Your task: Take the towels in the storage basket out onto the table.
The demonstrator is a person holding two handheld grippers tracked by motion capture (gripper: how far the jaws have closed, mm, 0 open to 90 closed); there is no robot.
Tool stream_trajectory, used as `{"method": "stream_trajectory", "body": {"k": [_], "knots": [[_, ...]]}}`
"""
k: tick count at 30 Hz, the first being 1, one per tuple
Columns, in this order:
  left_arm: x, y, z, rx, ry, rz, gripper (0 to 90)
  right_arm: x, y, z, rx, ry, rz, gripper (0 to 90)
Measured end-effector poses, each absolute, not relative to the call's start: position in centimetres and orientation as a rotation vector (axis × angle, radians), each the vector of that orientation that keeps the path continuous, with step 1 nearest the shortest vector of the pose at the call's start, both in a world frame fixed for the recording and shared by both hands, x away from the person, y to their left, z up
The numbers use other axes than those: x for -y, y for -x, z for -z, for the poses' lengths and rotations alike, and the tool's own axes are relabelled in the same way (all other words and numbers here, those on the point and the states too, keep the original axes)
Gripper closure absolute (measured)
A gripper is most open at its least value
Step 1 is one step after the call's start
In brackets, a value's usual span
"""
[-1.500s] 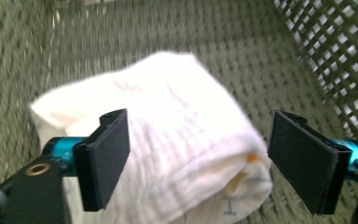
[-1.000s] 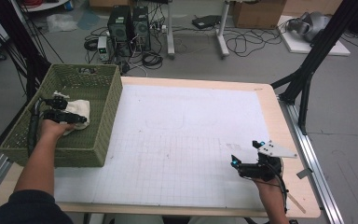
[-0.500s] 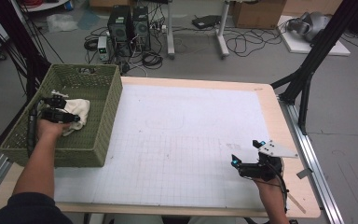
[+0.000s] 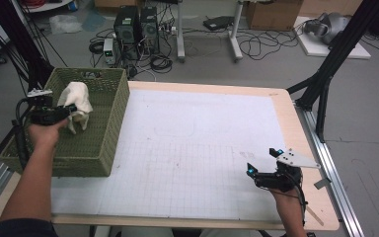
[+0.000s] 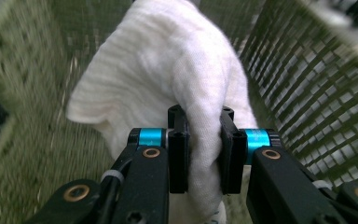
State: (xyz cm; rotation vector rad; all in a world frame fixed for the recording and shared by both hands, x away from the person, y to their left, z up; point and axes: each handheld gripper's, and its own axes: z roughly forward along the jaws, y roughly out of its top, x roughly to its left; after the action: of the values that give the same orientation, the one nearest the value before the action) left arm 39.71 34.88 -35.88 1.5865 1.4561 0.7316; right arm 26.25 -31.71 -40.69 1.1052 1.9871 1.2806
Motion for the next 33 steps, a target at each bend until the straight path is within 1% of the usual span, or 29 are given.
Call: {"method": "stream_trajectory", "body": {"k": [8,13,21,33], "knots": [[-34.5,-37.6,33.8,-1.320,-1.426,-0.805,77.1,31.6,-26.1,40.6,-1.986,-1.106,-1.289,1.9],[-34.8,-36.9,33.7,-1.310,-1.373,-0.791,77.1,31.6,-26.0,40.5,-1.987,-1.100,-1.289,1.9],[-34.9,-35.5,32.6,-1.235,-1.349,-0.810,77.1,31.6,-26.1,40.6,-1.987,-1.101,-1.284,2.0],[-33.5,-33.9,30.5,-1.110,-1.320,-0.816,77.2,31.3,-26.1,40.6,-1.987,-1.097,-1.277,2.0]]}}
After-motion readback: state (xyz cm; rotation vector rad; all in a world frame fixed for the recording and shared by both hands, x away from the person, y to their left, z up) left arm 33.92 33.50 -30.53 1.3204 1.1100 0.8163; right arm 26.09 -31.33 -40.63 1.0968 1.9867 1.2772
